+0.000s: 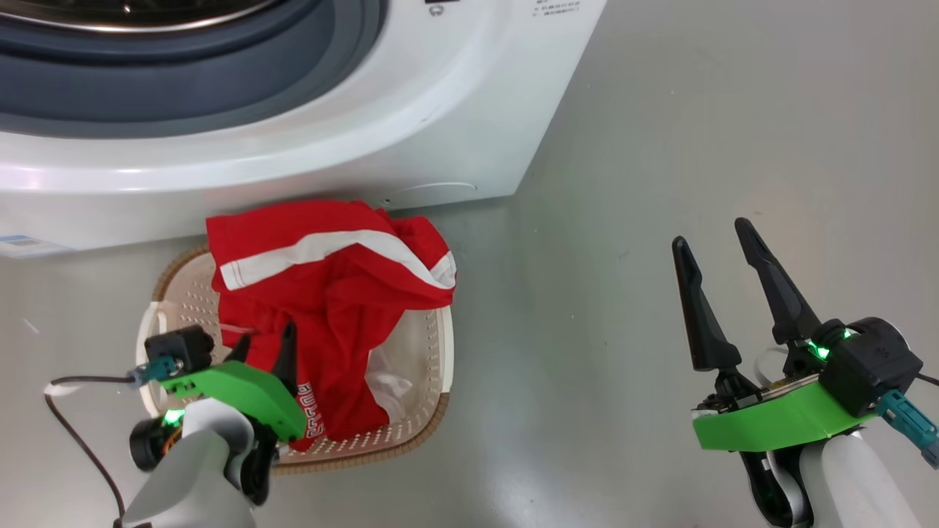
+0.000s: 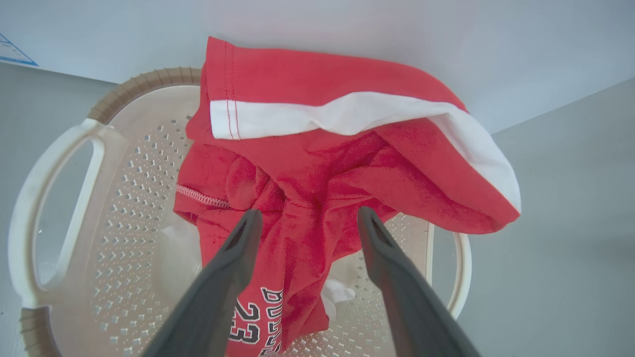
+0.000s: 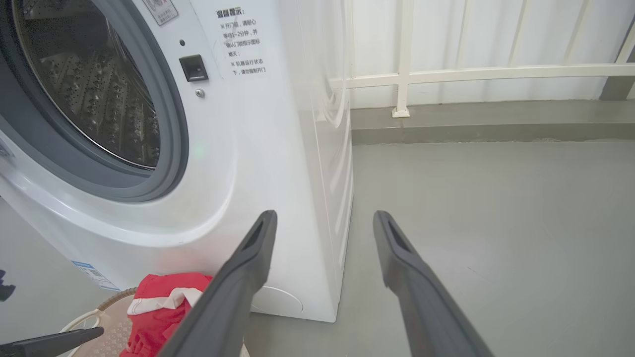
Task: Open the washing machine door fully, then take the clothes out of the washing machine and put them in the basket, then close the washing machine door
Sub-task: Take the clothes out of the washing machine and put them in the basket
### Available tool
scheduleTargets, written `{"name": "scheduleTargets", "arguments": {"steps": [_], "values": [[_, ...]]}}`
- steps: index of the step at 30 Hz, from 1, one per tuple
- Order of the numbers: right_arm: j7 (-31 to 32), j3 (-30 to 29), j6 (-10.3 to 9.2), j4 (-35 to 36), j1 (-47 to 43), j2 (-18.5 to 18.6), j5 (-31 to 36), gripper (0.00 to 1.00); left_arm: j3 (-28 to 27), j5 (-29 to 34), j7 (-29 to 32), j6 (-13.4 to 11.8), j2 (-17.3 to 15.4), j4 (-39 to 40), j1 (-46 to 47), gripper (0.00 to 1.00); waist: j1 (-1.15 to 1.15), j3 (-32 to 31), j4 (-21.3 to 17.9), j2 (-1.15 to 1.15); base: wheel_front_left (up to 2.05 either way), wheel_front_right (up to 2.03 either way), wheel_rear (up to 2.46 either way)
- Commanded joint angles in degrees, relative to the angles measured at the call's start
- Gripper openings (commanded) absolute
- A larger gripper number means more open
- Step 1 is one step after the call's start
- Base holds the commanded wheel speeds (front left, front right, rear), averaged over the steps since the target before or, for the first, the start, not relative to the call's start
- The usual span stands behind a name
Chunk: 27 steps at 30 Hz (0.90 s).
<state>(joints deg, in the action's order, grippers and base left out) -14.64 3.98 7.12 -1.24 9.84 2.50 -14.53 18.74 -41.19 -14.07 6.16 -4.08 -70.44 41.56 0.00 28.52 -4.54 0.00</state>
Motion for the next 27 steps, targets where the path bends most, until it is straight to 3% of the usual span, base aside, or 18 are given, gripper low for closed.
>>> {"name": "scheduleTargets", "arguments": {"steps": [1, 21, 27], "values": [[-0.4, 0.8, 0.36, 1.1, -0.9, 0.4, 0.0, 1.0, -1.3, 0.4, -0.8, 0.5, -1.9, 1.6, -1.0, 1.0, 0.0, -1.1, 0.5, 0.0, 0.0, 0.0, 0.0], [-0.4, 0.5, 0.36, 0.2, -4.4, 0.4, -0.8, 1.0, -7.4, 6.9, -0.9, -5.0, -2.2, 36.4, -18.0, 1.0, 0.0, -10.6, 2.5, 0.0, 0.0, 0.0, 0.0], [-0.4, 0.5, 0.36, 0.0, -5.9, 0.4, -0.7, 1.0, -8.4, 9.6, -0.9, -8.2, -3.1, 47.2, -23.8, 1.0, 0.0, -13.4, 2.6, 0.0, 0.0, 0.0, 0.0]]}}
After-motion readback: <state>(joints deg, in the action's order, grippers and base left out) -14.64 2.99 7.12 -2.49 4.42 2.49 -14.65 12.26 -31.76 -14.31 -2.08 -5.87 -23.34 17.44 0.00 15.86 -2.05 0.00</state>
